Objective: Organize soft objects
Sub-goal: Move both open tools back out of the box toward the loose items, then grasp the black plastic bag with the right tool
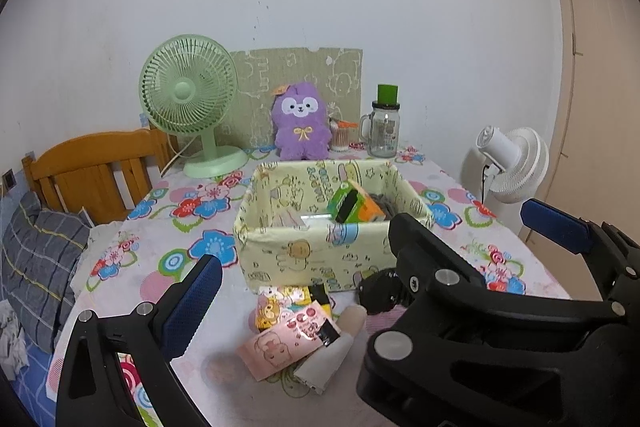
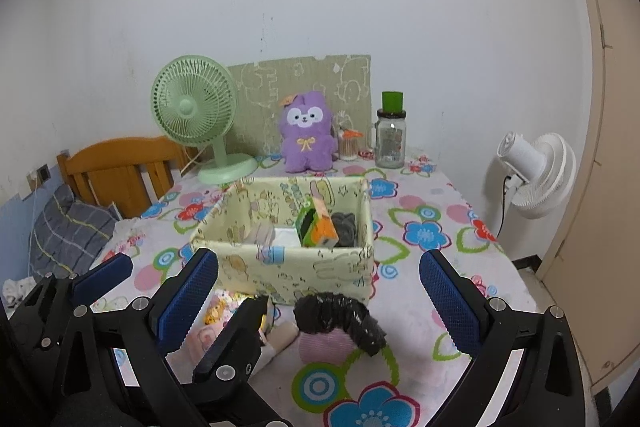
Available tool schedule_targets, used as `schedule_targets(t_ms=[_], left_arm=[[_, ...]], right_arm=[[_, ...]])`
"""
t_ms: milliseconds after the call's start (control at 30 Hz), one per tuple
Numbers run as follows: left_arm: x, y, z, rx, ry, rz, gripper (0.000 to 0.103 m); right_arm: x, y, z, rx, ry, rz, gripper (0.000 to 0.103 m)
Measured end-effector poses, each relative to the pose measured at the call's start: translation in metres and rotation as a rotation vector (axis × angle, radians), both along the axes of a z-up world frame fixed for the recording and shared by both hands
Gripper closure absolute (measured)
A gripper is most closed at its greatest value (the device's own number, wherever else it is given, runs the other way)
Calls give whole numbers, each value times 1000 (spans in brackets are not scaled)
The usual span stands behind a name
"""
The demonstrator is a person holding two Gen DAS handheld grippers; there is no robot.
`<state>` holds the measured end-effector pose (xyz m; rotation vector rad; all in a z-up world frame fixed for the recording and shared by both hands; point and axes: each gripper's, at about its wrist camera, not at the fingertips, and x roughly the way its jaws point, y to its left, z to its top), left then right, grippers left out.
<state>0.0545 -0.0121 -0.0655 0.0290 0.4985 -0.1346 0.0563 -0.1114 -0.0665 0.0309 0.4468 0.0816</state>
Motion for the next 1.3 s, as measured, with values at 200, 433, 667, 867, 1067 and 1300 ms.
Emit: schedule_targets(t_ms=[200,433,667,867,1067,1300], left_arm=[[5,4,-22,0,43,-17,0],[18,10,-49,33,97,-22,1],[28,16,-70,52,147,-11,1],[37,22,-81,42,173,-10,5],[47,27,-92,9,213,-12,12],[50,29,-97,-16,242,-19,23]], right_arm=[[4,2,-23,12,31,2,1],[14,7,-53,25,74,-2,1],[29,14,-76,14,141,21,1],[39,16,-88,16,177,22,1],[46,18,-95,9,201,24,1],[55,19,-101,14,224,27,1]])
